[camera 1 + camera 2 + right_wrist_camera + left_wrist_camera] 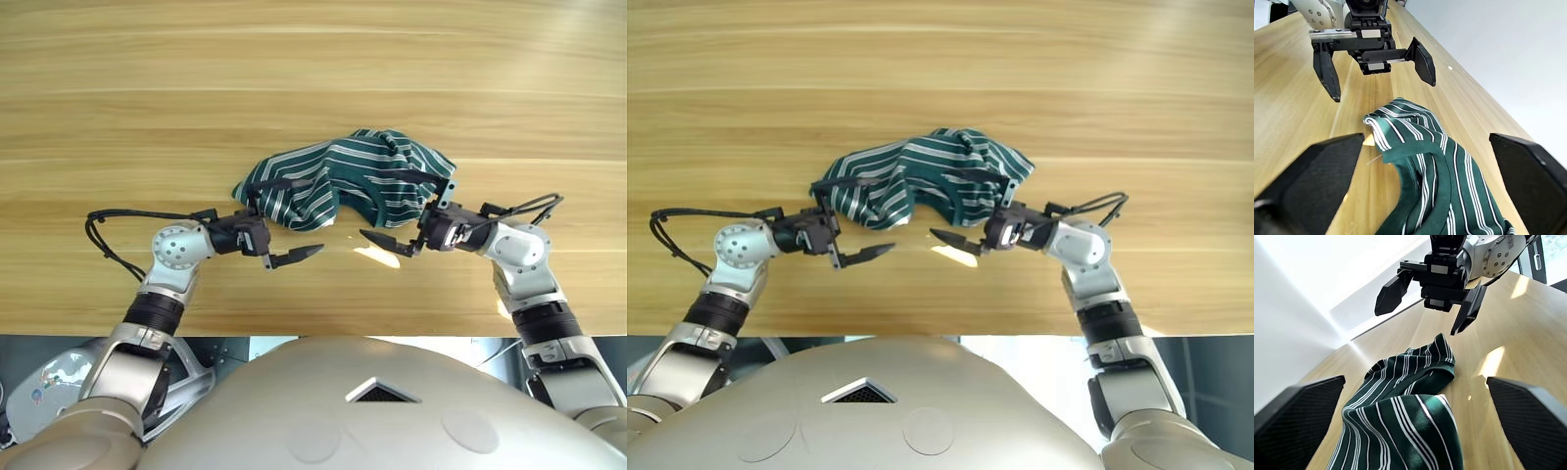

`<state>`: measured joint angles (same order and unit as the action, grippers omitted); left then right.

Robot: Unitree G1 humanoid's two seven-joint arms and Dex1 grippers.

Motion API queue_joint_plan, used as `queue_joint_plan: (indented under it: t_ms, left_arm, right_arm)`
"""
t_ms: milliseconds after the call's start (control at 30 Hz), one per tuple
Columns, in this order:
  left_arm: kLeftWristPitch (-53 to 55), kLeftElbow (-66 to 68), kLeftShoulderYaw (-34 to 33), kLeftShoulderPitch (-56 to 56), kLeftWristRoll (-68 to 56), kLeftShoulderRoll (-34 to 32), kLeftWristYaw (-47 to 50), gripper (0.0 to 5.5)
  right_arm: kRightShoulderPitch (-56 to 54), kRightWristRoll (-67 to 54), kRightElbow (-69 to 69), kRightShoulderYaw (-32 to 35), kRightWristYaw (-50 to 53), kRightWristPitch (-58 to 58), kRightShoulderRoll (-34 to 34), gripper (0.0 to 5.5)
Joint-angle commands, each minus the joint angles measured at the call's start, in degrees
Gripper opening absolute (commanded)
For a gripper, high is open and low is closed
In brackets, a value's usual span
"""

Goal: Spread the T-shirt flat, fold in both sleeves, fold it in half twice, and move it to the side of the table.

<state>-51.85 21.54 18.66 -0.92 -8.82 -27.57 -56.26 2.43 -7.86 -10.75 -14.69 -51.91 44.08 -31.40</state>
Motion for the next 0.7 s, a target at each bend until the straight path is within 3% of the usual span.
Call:
queue_joint_plan:
  t_ms: [33, 500, 700]
  left_arm:
    - [-1.2, 1.3, 0.0, -0.9, 1.8, 0.4, 1.2, 5.36]
    - [-2.7, 4.0, 1.4, 0.6, 15.0, -2.6, 6.9, 5.36]
    - [-3.4, 6.5, 0.3, -1.2, 19.0, -2.2, 13.0, 4.38]
  right_arm:
    - [0.4, 1.4, -0.6, -0.2, 0.3, -0.2, -0.5, 4.73]
    - [2.9, 11.2, -3.8, 2.7, 3.5, -2.4, -8.6, 4.73]
    - [1.4, 15.9, -7.9, 3.9, 7.9, -3.4, -9.4, 4.73]
